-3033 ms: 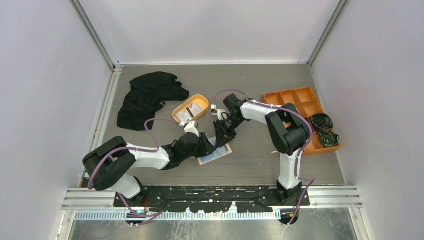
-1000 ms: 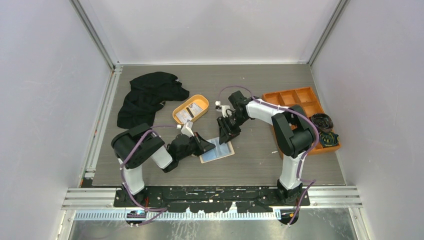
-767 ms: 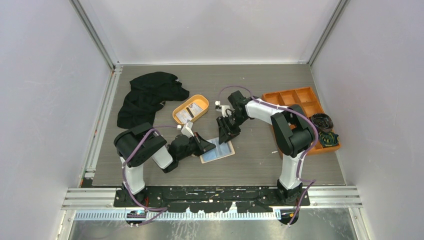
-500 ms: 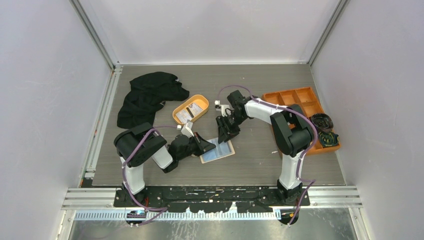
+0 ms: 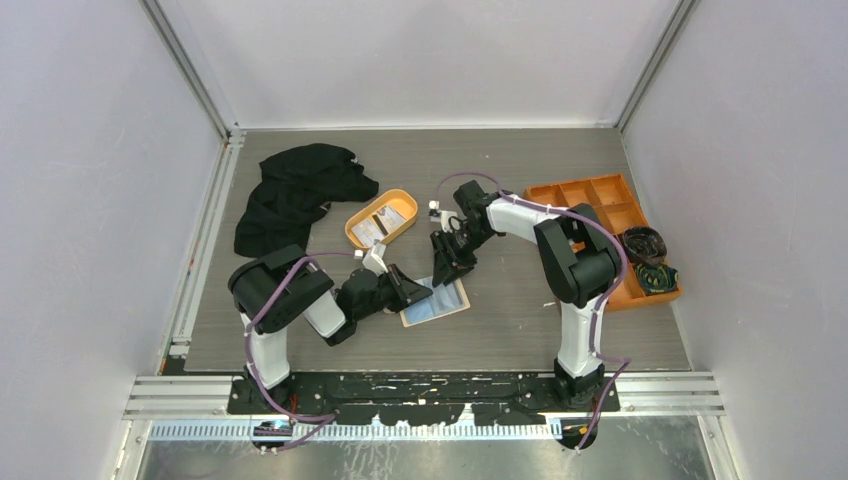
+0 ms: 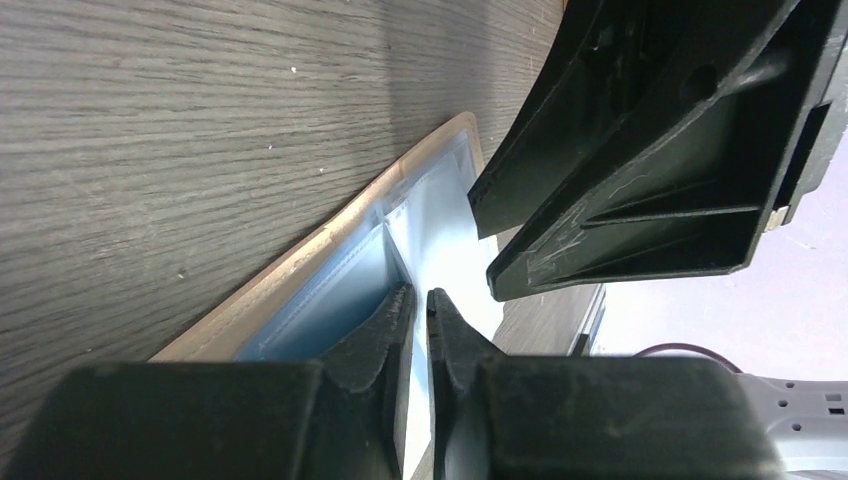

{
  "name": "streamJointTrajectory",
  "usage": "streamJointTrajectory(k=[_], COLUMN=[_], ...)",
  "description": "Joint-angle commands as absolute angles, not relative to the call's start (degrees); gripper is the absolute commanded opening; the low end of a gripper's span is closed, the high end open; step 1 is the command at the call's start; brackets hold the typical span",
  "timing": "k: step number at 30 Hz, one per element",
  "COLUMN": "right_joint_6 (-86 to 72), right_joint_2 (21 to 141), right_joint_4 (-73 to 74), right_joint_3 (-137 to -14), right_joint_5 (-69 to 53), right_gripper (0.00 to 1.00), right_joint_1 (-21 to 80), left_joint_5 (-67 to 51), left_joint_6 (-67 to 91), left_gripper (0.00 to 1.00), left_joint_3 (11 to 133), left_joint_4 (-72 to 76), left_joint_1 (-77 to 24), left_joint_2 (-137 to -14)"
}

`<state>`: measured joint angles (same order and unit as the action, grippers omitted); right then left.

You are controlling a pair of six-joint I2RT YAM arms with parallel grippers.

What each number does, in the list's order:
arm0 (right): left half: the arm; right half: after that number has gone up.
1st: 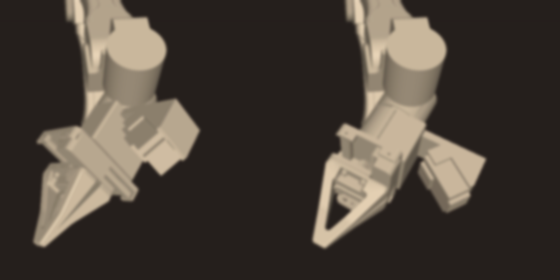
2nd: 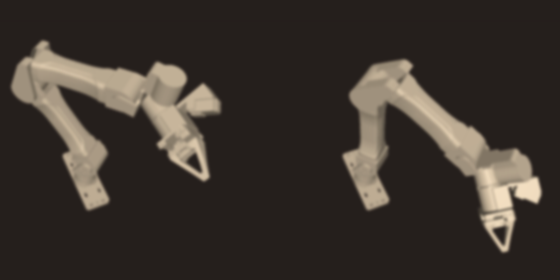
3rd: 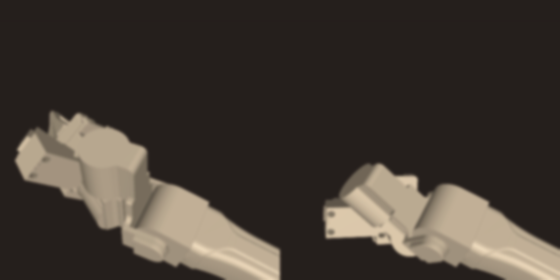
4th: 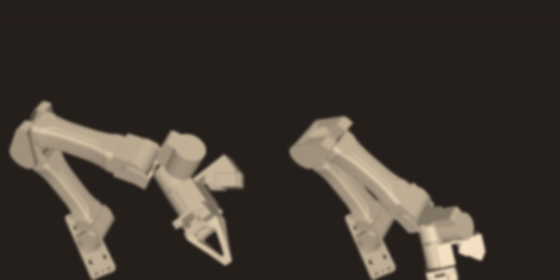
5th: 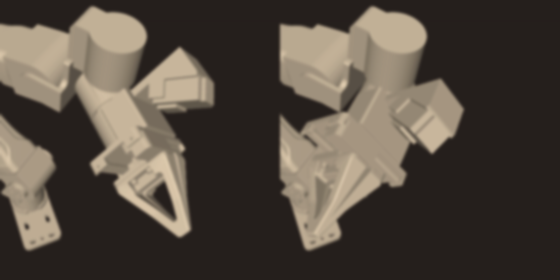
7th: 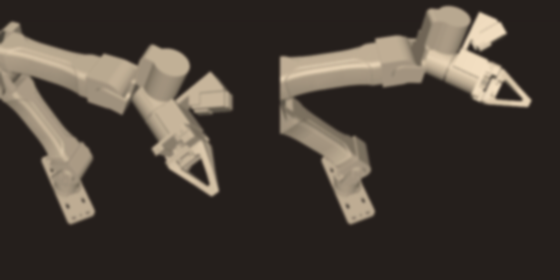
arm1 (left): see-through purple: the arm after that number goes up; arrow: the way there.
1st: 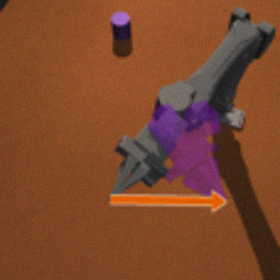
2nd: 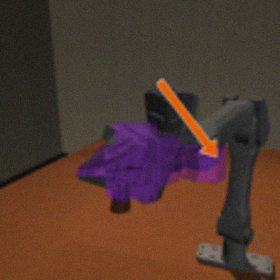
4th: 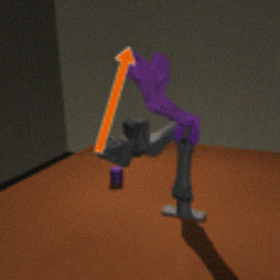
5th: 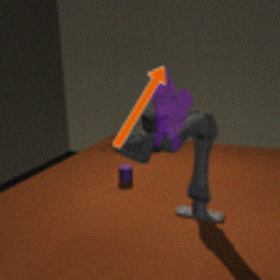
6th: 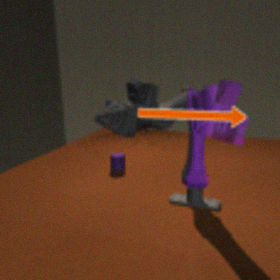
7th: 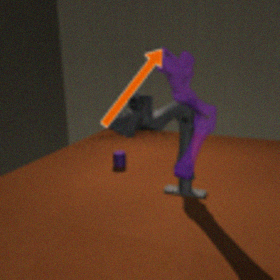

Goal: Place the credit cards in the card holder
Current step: Turn over the card slot in the card holder.

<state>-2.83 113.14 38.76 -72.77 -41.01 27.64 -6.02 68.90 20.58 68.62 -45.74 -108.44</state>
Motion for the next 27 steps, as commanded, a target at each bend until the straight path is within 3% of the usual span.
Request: streamJointTrajectory(k=[1, 7, 16, 27], right_joint_6=[-3.00, -3.09, -3.69, -5.87], right_joint_2=[113.92, 113.84, 113.10, 112.22], right_joint_4=[38.94, 39.44, 39.39, 38.02], right_joint_3=[-74.00, -74.32, -74.40, -74.53], right_joint_5=[-42.23, -43.62, -46.49, -49.32], right_gripper=[0.42, 0.31, 0.12, 0.09], right_joint_1=[27.84, 27.82, 27.81, 29.87], left_joint_5=[-7.16, -6.59, -4.65, -1.37], left_joint_6=[68.76, 68.78, 67.69, 60.47], left_gripper=[0.14, 0.21, 0.24, 0.31], left_joint_3=[20.93, 20.04, 16.52, 16.90], left_joint_4=[69.47, 69.81, 66.28, 38.79], left_joint_1=[-45.79, -45.83, -45.79, -45.87], left_joint_2=[-109.20, -108.14, -100.53, -79.59])
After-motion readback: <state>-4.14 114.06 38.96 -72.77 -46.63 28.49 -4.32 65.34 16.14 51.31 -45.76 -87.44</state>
